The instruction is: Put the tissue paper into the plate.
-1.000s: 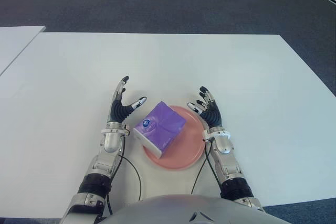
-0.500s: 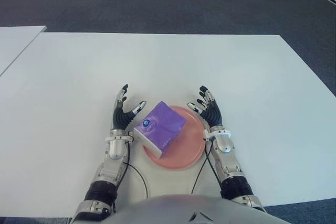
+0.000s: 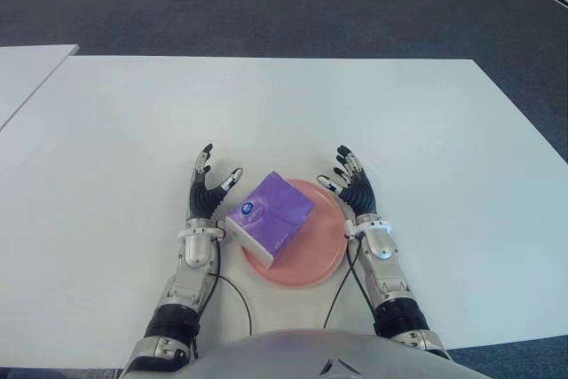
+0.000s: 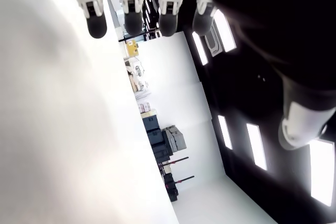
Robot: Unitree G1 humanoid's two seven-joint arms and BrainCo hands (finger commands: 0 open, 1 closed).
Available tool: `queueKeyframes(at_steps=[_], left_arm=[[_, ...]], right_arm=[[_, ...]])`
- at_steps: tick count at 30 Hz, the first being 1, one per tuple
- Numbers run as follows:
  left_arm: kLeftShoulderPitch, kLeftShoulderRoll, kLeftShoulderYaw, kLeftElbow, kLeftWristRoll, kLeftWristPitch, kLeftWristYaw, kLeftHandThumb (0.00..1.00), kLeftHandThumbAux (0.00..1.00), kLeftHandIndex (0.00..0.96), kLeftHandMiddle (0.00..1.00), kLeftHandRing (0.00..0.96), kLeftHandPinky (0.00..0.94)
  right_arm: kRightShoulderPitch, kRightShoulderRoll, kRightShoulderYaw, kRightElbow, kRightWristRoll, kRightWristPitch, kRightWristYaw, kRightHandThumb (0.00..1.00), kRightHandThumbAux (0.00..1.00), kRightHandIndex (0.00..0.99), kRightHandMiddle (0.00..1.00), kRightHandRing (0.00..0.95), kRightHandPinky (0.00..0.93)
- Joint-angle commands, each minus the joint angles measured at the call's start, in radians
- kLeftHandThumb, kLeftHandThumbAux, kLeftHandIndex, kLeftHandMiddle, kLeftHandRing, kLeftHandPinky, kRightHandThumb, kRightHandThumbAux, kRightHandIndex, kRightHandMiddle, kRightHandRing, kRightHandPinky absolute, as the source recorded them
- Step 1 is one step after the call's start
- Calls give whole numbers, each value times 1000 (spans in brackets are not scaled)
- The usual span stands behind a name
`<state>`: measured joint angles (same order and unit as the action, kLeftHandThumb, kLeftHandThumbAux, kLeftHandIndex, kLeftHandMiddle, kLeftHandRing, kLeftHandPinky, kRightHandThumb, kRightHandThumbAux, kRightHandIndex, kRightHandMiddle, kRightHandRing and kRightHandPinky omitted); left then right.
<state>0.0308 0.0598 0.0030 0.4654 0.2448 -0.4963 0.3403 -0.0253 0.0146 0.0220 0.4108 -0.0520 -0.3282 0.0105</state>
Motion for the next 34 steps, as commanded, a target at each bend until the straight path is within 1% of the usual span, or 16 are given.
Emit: queueKeyframes(at_steps=[1,11,21,34], left_arm=[[18,-12,11,44,-14,27,6,31,524,0,0,0,0],[16,-14,15,46,-39,46,-26,35,539,0,0,0,0],[12,-16,17,48,-79,49,-73,40,540,0,0,0,0],[11,-9,16,43,-78,51,-83,47,527,0,0,0,0]], right_arm=[[50,-1,-7,74,5,60,-6,47,757,74,58,13,0],[53,0,-2,65,-2,62,-10,45,737,68,55,6,0],[53,0,-2,65,0,60,-9,57,735,70,58,5,0],[55,7,-2,58,-4,70,-25,72,722,77,63,6,0]])
